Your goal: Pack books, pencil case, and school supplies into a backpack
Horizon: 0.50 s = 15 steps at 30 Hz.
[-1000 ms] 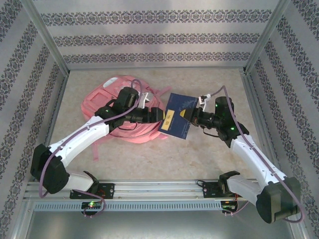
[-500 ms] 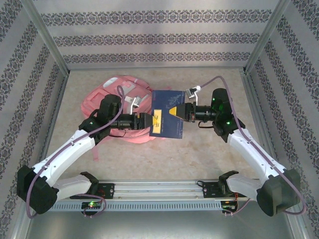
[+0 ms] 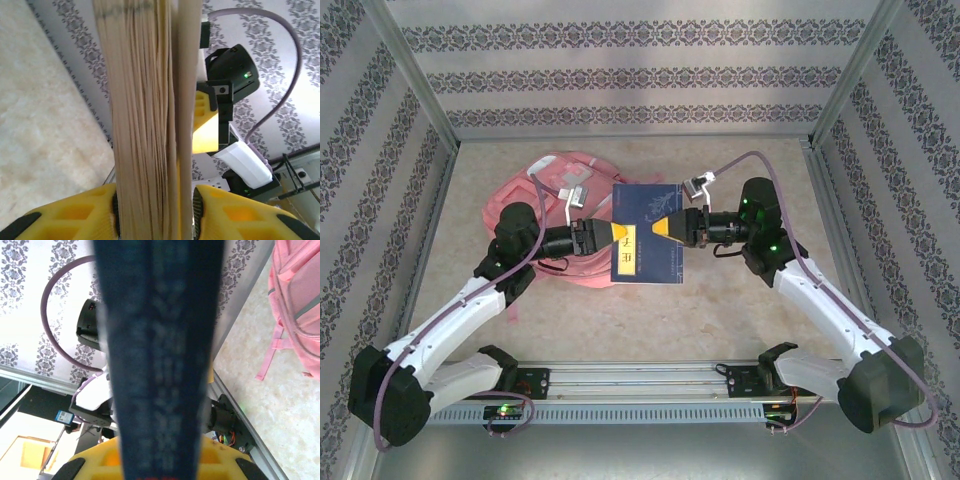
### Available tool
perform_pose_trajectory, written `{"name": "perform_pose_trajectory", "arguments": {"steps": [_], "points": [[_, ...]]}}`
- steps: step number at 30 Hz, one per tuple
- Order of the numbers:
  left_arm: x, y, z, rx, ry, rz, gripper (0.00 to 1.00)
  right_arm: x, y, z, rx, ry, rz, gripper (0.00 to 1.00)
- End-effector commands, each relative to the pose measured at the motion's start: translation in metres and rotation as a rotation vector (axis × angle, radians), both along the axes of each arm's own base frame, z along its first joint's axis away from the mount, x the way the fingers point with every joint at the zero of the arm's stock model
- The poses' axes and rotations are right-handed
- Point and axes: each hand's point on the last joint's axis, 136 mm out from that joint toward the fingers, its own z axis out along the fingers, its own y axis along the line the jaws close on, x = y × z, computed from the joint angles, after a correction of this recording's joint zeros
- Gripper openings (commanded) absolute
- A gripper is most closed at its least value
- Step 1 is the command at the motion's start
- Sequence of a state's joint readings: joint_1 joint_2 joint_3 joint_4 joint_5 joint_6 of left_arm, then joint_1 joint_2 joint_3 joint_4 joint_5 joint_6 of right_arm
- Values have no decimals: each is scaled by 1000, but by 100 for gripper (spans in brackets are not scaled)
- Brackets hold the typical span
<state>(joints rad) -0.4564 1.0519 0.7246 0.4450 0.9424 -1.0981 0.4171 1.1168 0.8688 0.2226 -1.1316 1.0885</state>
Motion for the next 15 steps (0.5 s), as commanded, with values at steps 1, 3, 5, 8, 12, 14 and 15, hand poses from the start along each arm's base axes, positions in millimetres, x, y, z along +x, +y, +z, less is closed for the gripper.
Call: {"name": "perform_pose_trajectory", "arguments": {"steps": [1,3,5,8,12,14,15], "points": [[-5,3,29,-110,-67,-32,34,-12,0,23,48,-79,26,0],[-4,4,29,-110,-65,-29,33,-14,0,23,52,-77,25,0],[-3,5,30,-113,-69,-26,32,-16,0,24,58,-77,30,0],[-1,6,36,-135,-79,-26,30,-20,1,23,58,-69,43,0],[-2,4,39,-163,-74,-55,28,-16,1,23,60,-74,21,0],[-4,3,39,-166,-72,-68,24,-13,4,27,75,-80,8,0],[-4,3,39,-165,-70,-71,22,-12,5,29,81,-84,6,0]]}}
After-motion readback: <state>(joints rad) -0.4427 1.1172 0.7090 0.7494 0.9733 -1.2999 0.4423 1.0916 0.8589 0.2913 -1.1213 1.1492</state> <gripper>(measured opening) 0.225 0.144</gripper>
